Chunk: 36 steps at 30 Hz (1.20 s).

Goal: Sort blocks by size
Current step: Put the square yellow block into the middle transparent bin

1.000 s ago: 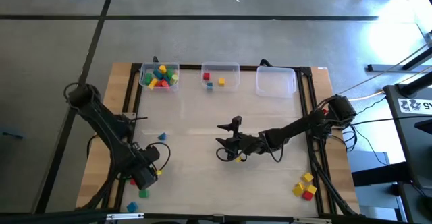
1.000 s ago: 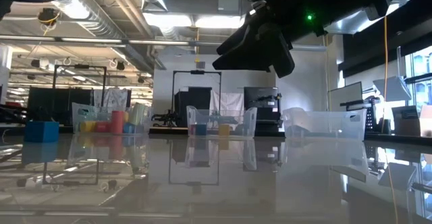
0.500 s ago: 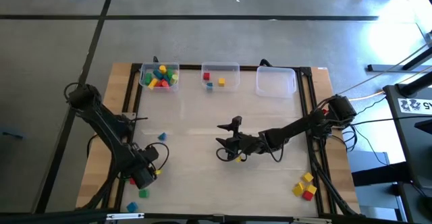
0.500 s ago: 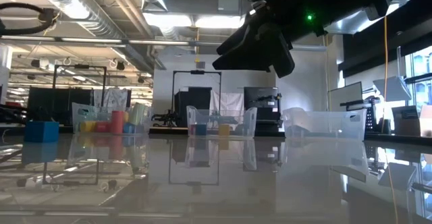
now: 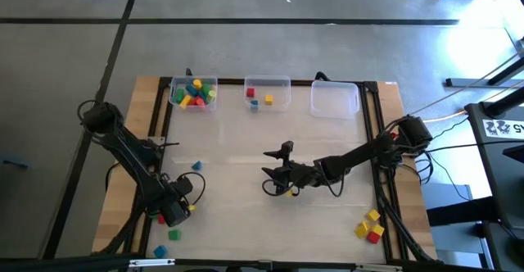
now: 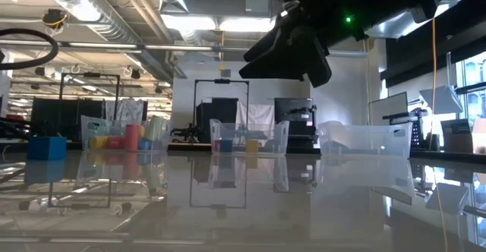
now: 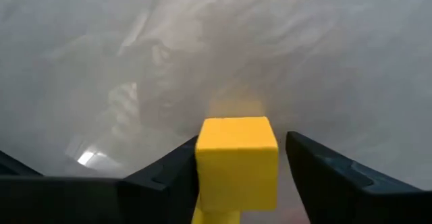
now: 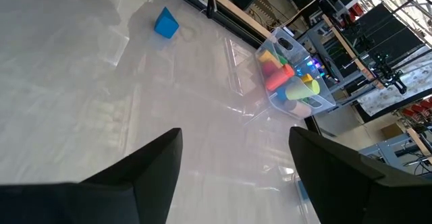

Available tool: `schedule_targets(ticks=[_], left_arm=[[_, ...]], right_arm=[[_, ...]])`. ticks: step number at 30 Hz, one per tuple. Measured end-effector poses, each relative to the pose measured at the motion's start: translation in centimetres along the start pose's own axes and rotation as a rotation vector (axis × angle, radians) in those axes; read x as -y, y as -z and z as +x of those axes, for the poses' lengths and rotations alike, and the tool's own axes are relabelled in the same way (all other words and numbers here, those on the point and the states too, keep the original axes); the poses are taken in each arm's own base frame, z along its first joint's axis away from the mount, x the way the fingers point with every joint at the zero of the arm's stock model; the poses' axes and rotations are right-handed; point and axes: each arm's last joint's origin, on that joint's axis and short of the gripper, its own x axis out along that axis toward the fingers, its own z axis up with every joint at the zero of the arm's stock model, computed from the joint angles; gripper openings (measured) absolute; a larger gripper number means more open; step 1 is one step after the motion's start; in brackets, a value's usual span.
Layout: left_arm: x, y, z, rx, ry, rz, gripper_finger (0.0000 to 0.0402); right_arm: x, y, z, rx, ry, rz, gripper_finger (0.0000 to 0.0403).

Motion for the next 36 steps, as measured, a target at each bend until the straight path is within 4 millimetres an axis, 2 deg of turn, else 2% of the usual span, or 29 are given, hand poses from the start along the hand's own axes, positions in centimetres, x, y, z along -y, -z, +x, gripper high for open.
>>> schedule_targets(ticks=[8,17,27,36], left_arm=[[0.0,0.0,0.0,-0.003,0.004,0.023,0.0131],[1.0,-1.3,-1.1,0.000,0.040,0.105,0.0143],[1.8,-6.0,-2.6,0.067,0.087,0.278,0.0138],[0.9,-11.6,-3.8,0.177,0.061,0.418,0.0138]], right_arm=[[0.0,0.0,0.0,0.000,0.000,0.000,0.0278],[0.0,0.0,0.0,0.000,0.000,-0.001,0.0278],[0.0,0.0,0.0,0.000,0.000,-0.001,0.0278],[0.0,0.0,0.0,0.000,0.000,-0.001,0.0278]])
